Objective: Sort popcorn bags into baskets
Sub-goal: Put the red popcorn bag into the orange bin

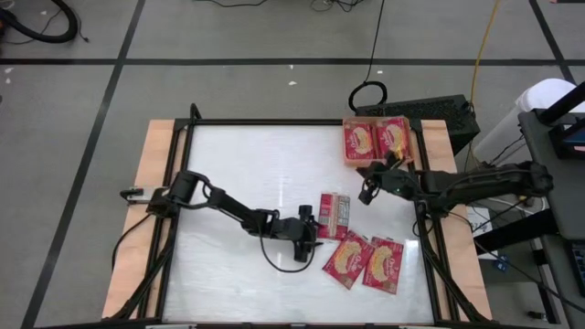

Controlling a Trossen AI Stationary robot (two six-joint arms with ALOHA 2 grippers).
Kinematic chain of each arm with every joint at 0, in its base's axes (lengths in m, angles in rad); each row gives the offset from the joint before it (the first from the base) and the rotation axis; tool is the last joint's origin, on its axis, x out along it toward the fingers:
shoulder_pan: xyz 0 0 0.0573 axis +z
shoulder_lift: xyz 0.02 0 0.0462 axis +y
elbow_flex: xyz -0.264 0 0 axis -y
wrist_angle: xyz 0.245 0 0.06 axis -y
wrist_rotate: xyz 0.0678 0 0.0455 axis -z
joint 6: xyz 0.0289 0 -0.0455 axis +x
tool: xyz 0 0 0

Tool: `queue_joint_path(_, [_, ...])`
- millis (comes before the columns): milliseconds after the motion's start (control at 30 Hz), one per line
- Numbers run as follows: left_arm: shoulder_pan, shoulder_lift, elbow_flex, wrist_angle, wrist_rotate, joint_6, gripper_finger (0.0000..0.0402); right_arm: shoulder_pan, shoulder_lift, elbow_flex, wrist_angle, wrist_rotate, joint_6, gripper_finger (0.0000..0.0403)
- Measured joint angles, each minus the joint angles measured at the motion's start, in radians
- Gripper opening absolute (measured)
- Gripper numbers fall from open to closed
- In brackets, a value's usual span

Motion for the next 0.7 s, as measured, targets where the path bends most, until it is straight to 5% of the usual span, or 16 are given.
queue_joint_path(133, [0.023,0.007,0.008,-0.022,0.013,0.008,0.0201,0.026,0.000,-0.035,0.097,0.000,-0.026,0.0013])
queue_joint_path(367, [0.057,-0.012,0.006,-0.052,-0.014,0.062,0.0018,0.066,0.001,-0.068,0.186,0.000,-0.033,0.0013])
queue_joint_path(700, [0.155,-0.204,0.004,-0.160,0.033,-0.052,0.0005,0.115,0.056,-0.068,0.349,-0.130,-0.140,0.0025])
